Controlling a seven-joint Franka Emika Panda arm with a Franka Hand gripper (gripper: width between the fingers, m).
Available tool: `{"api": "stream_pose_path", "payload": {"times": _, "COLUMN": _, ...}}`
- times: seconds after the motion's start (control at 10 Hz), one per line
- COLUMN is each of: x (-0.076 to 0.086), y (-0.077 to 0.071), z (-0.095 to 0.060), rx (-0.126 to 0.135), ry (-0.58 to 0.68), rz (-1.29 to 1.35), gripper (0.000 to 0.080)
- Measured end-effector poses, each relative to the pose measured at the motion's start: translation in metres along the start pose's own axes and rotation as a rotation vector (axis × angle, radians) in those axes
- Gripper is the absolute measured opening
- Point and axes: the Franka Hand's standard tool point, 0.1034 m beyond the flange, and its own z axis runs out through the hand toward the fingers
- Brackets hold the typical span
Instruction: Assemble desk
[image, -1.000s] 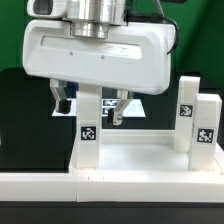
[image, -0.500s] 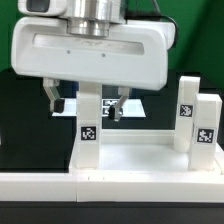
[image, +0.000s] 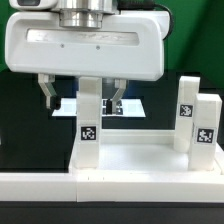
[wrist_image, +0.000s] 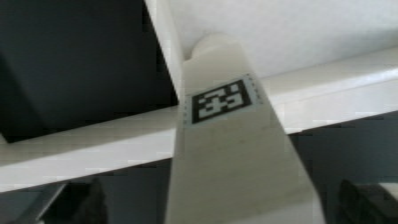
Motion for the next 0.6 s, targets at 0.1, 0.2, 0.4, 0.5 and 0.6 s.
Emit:
{"api": "stream_pose_path", "payload": {"times": 0.1, "x": 0.0002, "y": -0.0035, "z": -0.0003, "rx": 0.001, "ry": 0.001, "rz": 0.03, "gripper": 0.0649}}
{"api": "stream_pose_path", "payload": {"times": 0.2, "x": 0.0002, "y": -0.0022, "z": -0.0001, "rx": 0.0, "ry": 0.0, "rz": 0.042, "gripper": 0.0649}}
{"api": "stream_pose_path", "payload": {"times": 0.4, "x": 0.0001, "y": -0.0022, "z": 0.0001, "rx": 0.001, "ry": 0.0, "rz": 0.136, "gripper": 0.0603}}
{"api": "stream_pose_path", "payload": {"times": 0.5, "x": 0.0001, "y": -0.0022, "z": 0.0001, "rx": 0.001, "ry": 0.0, "rz": 0.185, "gripper": 0.0426}}
{"api": "stream_pose_path", "payload": {"times": 0.6, "x": 0.0004, "y": -0.0019, "z": -0.0001, "rx": 0.001, "ry": 0.001, "rz": 0.259, "gripper": 0.0426}}
